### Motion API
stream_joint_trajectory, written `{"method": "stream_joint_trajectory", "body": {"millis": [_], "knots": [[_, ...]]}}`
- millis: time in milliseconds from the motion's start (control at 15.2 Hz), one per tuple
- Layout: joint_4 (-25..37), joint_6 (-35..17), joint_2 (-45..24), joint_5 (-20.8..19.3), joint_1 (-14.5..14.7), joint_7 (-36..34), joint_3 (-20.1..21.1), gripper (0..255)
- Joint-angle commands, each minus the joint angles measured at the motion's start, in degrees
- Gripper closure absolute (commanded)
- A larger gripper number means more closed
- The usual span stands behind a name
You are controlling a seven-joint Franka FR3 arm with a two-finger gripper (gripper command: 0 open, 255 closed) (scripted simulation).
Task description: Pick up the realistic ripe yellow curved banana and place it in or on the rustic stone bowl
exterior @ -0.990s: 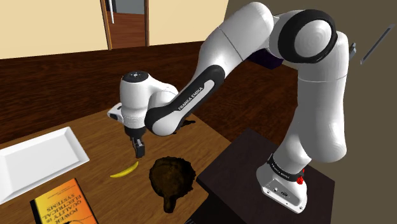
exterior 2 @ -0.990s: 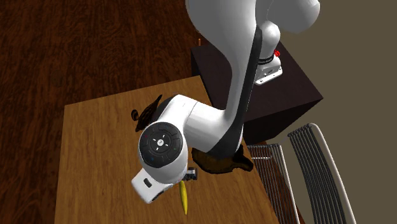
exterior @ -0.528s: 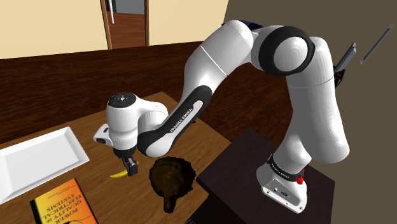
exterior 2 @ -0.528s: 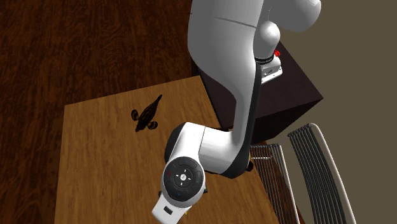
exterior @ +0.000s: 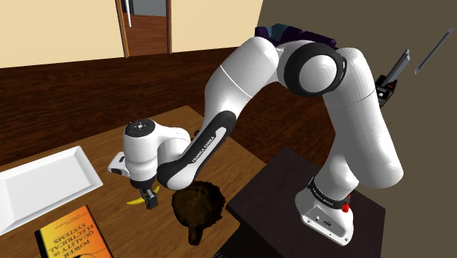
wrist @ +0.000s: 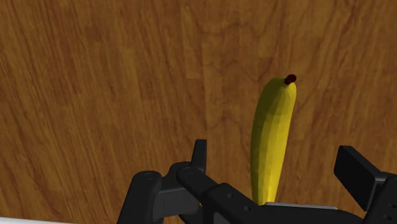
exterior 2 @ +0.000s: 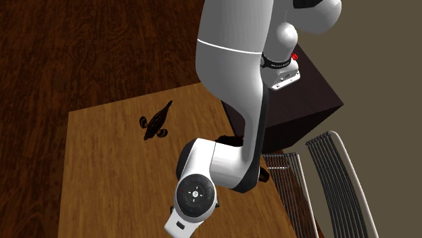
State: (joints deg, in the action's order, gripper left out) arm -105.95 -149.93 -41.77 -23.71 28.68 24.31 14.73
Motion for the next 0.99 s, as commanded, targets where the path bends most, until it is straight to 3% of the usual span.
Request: {"method": "stream_joint_trajectory", "body": {"millis": [0, 330, 396, 924], "knots": [[0.08, -0.15, -0.19, -0.07, 0.05, -0.04, -0.08, 0], [0.07, -0.15, -0.19, -0.07, 0.04, -0.04, -0.08, 0], [0.07, -0.15, -0.19, -0.07, 0.04, -0.04, -0.08, 255], [0.07, -0.15, -0.19, -0.07, 0.04, -0.04, -0.08, 255]]}}
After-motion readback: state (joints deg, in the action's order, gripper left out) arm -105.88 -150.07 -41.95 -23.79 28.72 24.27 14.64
